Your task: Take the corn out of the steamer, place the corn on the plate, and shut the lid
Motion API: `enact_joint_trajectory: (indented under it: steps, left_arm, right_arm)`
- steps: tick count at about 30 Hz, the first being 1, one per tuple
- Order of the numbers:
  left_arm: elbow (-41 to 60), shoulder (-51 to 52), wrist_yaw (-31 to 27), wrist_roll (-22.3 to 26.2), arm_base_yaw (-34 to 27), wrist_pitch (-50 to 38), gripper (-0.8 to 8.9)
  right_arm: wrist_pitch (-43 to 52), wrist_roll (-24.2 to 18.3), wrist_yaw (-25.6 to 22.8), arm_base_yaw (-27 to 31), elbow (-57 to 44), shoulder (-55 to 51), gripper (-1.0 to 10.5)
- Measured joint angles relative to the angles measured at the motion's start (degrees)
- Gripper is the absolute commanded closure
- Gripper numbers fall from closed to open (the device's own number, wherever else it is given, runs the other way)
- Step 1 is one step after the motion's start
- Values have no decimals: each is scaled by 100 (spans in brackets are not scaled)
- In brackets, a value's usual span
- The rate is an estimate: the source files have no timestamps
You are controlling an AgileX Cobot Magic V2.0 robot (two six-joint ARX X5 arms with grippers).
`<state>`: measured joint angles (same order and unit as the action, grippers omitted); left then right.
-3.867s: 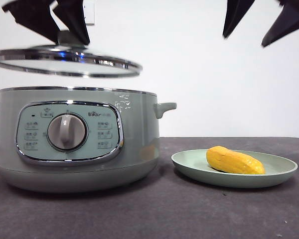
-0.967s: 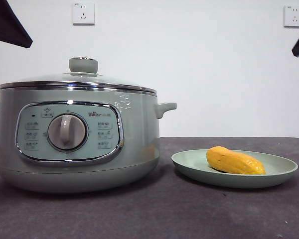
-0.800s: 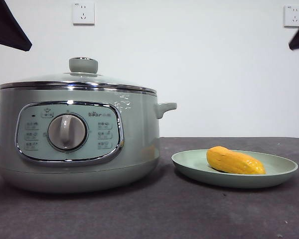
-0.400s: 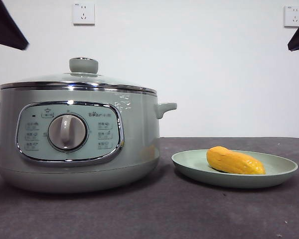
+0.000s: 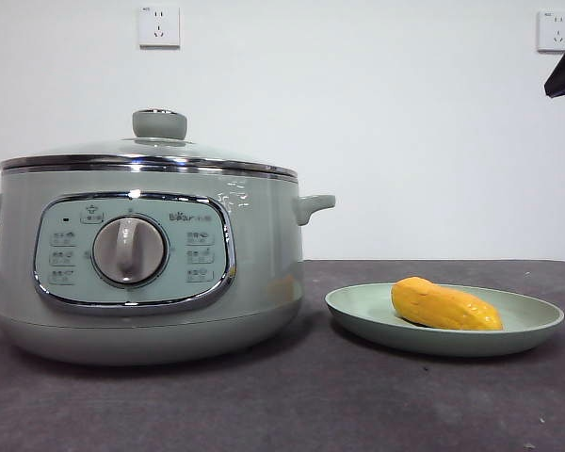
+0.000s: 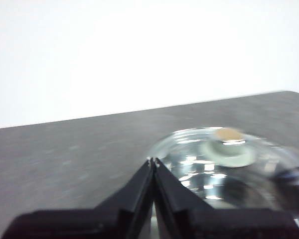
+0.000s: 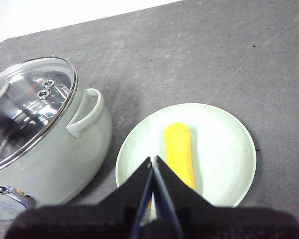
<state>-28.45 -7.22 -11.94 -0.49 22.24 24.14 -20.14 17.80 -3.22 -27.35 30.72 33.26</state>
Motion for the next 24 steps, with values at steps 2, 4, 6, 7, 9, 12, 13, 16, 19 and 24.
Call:
enact_joint_trajectory:
  steps: [2,4,6,7,9,12,13,16,19,24]
  left_arm:
    - [332,306,4,4,-420,0,817]
    - [686,546,7,4,-780,-9,816]
    - [1008,682,7,4,-1027,-120,817]
    - [1224,693,7,4,-1161,-302,817]
    - [1569,688,48,4,-1333,-603,817]
    - [2017,688,247,4,-1486,-951,817]
    - [2153,688,321,4,-1532,-977,817]
    - [2396,688,492,2,-1593,-977,816]
    - [2538,688,616,2,-1633,-986,817]
    - [2634,688,769,-2,-1650,-1082,817]
  right_arm:
    - [0,0,0,0,0,0,945]
    - [0,0,0,0,0,0,945]
    - [0,0,0,0,0,0,945]
    - [2,0,0,0,0,0,945]
    - [-4,0,0,0,0,0,945]
    - [-11,0,0,0,0,0,945]
    - [-17,0,0,0,0,0,945]
    - [-39,0,0,0,0,0,945]
    - [-39,0,0,0,0,0,945]
    - [-39,2,0,0,0,0,945]
